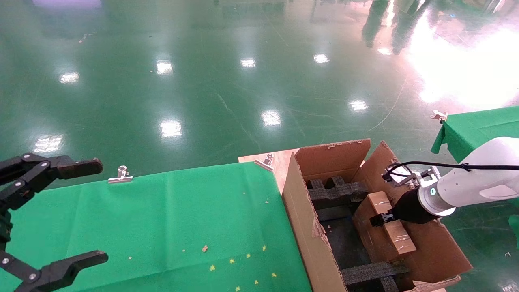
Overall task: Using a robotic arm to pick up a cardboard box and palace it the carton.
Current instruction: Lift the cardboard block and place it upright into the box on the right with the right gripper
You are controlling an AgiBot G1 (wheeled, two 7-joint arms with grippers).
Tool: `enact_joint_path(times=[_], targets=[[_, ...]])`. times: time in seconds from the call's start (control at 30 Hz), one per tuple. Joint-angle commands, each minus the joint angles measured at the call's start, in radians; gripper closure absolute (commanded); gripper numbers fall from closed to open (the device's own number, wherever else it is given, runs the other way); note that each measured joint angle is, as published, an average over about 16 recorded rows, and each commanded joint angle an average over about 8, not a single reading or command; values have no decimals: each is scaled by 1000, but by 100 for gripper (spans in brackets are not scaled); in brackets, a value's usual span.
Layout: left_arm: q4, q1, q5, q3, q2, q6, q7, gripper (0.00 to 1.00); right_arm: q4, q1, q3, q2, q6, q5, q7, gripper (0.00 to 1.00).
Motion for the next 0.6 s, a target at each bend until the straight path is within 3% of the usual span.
enact_joint_path(times=[0.03, 0.6], targets=[[0, 0, 0, 0, 0, 0, 0, 0, 0, 0, 0, 0, 0, 0, 0, 0], [1, 0, 0, 1, 0, 0, 1, 0, 42, 41, -3, 21, 5, -17, 4, 0]])
